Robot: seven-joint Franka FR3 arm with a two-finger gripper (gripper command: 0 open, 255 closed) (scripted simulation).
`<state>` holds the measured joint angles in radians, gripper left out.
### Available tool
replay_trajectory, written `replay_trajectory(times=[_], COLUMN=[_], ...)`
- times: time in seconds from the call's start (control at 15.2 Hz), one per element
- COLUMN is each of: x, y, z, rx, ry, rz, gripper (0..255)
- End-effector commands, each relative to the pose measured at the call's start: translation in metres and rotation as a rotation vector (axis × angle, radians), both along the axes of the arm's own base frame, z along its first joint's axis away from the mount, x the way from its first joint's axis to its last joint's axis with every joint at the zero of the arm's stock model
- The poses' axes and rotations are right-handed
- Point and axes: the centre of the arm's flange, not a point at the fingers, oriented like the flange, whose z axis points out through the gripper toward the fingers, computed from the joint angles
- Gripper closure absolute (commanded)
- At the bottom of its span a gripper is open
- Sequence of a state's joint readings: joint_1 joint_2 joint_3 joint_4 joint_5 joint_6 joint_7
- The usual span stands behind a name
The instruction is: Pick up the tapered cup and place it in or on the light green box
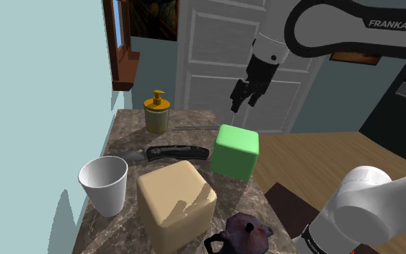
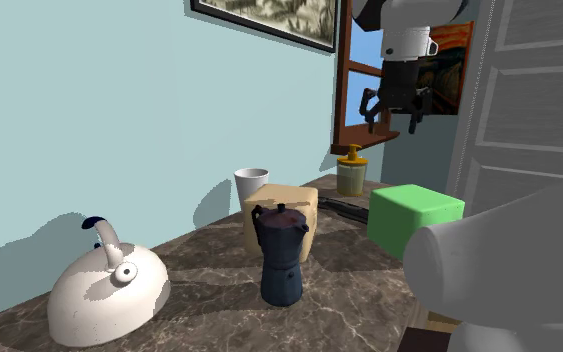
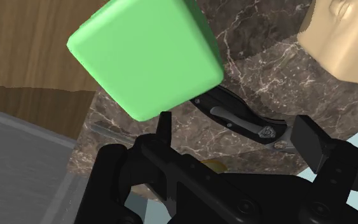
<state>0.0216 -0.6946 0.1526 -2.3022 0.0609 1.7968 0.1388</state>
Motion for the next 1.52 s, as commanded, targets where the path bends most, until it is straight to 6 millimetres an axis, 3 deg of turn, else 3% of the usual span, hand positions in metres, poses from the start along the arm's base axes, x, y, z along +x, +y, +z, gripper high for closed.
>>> replay_trajectory(times=[0.0,1.45], x=[0.008,0.114], y=[0.022,0.250], z=[-0.013,-0.126], rx=[0.012,0.132], ry=[0.003,0.039], rz=[0.009,0.107], gripper=[0,0])
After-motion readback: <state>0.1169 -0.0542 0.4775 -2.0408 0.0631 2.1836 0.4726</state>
